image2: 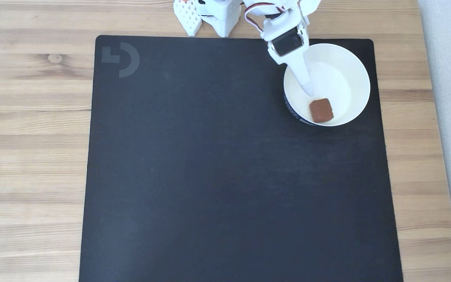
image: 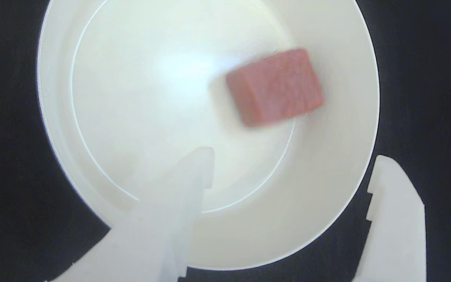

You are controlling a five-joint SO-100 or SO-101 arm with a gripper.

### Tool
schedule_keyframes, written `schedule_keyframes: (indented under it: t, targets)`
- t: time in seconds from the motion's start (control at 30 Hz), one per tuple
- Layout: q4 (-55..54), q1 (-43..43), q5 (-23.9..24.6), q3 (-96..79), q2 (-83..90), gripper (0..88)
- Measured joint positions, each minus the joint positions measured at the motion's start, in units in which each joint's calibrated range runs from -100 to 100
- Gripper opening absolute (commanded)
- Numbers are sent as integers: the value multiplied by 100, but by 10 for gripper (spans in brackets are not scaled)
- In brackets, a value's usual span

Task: Pick up the toy and place it on the plate

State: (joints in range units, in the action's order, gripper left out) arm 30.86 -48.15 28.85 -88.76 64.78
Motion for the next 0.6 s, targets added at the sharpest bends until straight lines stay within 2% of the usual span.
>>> schedule_keyframes:
  t: [0.07, 0.13, 0.2, 0.23, 0.27, 0.37, 0.4, 0.47, 0.6]
  targets:
    - [0, 0, 0, 0, 0, 274]
    - [0, 0, 0, 0, 0, 235]
    - [0, 0, 0, 0, 0, 148]
    - [0, 0, 0, 0, 0, 39]
    - [0, 8, 0, 0, 0, 10]
    - [0, 216, -77, 28, 200, 25]
    - [0, 458, -304, 38, 433, 25]
    - [0, 549, -453, 57, 616, 25]
    - [0, 1606, -1040, 66, 1316, 23]
